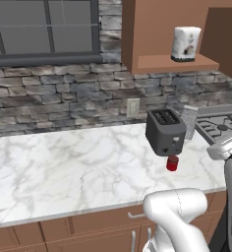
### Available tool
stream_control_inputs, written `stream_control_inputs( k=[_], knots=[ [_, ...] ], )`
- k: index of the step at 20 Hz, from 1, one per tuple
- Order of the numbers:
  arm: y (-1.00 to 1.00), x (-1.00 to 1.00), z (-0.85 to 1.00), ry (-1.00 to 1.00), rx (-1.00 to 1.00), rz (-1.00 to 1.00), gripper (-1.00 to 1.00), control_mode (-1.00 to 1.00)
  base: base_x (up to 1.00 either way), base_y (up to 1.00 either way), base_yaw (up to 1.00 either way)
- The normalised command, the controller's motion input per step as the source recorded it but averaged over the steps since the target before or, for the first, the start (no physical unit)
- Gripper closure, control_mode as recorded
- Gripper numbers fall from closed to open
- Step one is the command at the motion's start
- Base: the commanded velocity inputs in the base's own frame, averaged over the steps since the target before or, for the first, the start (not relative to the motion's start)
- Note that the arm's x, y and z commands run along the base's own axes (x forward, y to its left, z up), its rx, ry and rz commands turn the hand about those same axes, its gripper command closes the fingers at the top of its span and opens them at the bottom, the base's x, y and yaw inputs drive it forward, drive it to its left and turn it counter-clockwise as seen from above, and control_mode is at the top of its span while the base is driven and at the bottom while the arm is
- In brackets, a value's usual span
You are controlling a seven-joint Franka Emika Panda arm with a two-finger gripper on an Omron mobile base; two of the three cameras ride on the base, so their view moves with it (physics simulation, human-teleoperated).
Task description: Pick the honey bottle and jam from the counter and place them in the cabinets closest to them.
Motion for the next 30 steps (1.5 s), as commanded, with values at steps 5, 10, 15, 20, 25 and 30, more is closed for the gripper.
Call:
stream_control_inputs(
  k=[5,10,15,20,25,30],
  knots=[
    [0.02,0.00,-0.26,0.00,-0.01,0.00,-1.00,-1.00,0.00,0.00,0.00],
    [0.00,0.00,-0.25,-0.01,0.00,0.00,-1.00,-1.00,0.00,0.00,0.00],
    [0.00,0.00,-0.21,-0.01,0.00,0.00,-1.00,-1.00,0.00,0.00,0.00],
    [0.00,0.02,-0.21,0.00,-0.01,0.00,-1.00,-1.00,0.00,0.00,0.00],
    [0.08,0.12,-0.27,0.00,-0.02,0.00,-1.00,-1.00,0.00,0.00,0.00],
    [0.06,0.07,-0.29,0.00,0.00,0.00,-1.00,-1.00,0.00,0.00,0.00]
  ],
)
